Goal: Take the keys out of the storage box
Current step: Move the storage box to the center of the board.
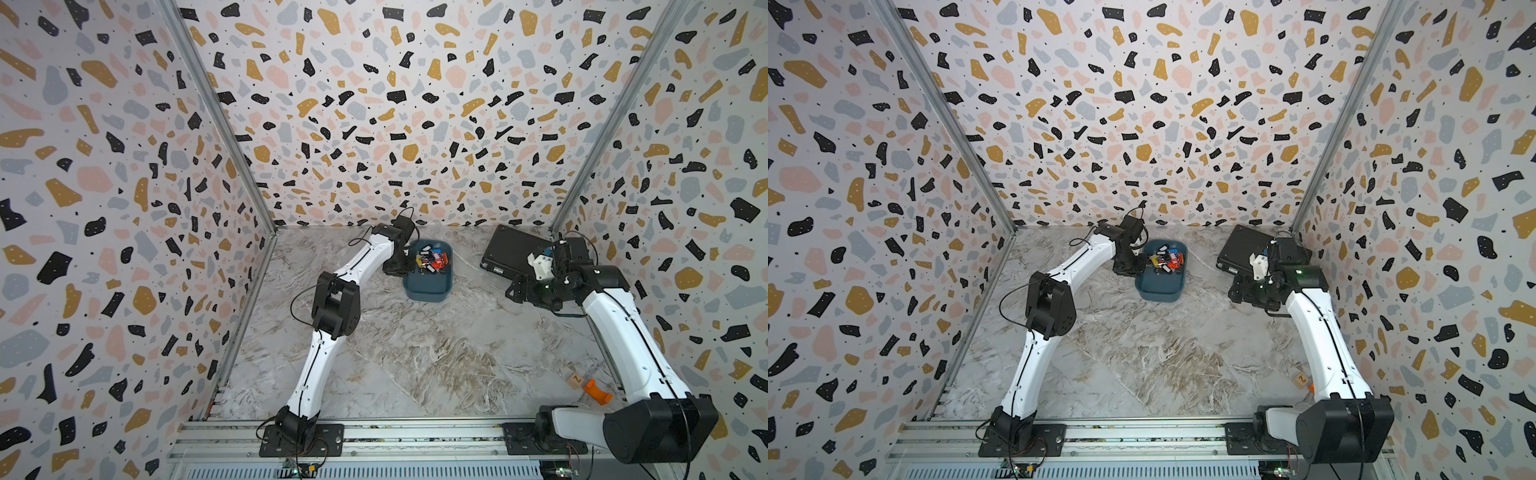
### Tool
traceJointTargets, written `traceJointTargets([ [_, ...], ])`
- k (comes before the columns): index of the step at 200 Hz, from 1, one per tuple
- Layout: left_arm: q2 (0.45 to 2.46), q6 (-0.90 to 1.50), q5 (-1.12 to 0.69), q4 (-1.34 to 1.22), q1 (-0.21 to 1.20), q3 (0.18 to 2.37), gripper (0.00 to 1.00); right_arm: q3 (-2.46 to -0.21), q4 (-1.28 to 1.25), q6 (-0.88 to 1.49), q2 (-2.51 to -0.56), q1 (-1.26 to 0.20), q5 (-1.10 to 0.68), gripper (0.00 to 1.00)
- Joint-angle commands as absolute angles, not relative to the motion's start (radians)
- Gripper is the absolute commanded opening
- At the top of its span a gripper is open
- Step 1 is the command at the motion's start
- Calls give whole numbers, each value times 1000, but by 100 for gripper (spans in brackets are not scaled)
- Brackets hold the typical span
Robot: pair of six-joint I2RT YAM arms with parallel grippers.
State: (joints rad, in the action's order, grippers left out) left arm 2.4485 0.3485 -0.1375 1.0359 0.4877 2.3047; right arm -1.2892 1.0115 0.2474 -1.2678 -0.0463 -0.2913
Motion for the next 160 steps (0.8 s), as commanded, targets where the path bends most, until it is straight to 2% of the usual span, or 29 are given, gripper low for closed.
traceJointTargets([
  [1, 2449, 322, -164, 1030, 491, 2291, 1, -1287, 1048, 260, -1244, -51, -276, 78],
  [53, 2299, 321, -169, 1009, 501, 2074, 0, -1275, 1072, 275, -1226, -56, -286, 77],
  [97, 2062, 370, -149, 951, 548, 1751, 0, -1266, 1112, 285, -1191, -91, -301, 77],
  [125, 1899, 446, -128, 912, 603, 1528, 0, -1249, 1148, 306, -1161, -155, -294, 77],
  [160, 1721, 580, -94, 885, 691, 1294, 0, -1216, 1175, 365, -1138, -326, -253, 78],
])
